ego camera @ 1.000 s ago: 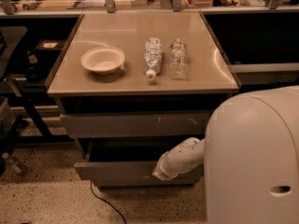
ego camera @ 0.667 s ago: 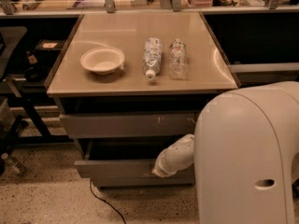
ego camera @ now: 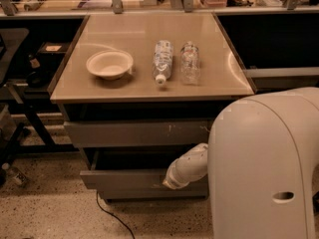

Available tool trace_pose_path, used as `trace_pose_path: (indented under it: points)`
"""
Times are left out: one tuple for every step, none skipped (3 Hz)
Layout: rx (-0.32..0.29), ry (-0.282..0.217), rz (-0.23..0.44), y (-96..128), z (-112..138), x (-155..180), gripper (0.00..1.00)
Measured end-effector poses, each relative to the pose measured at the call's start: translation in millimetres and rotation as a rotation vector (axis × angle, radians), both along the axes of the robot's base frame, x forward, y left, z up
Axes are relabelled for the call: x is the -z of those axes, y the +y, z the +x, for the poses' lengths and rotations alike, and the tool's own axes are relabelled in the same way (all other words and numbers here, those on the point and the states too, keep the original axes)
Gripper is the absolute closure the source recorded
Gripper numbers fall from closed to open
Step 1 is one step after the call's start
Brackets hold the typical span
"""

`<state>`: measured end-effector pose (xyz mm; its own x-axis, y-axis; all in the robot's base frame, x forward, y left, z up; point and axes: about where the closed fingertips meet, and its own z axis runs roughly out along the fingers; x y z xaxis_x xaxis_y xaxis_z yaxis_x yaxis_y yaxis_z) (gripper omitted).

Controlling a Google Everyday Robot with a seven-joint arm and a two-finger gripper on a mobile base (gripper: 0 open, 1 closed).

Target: Close middle drawer

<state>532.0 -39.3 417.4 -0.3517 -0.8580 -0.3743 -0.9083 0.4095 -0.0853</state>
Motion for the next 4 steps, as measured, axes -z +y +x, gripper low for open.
trace_pose_path:
  points:
    - [0.000, 0.000, 0.000, 0.0, 0.0, 0.0, 0.43]
    - [0.000, 0.000, 0.000, 0.0, 0.0, 0.0, 0.20]
    - [0.000, 0.000, 0.000, 0.1, -0.1, 0.1, 0.00]
    - [0.000, 0.000, 0.000, 0.1, -0.1, 0.1, 0.00]
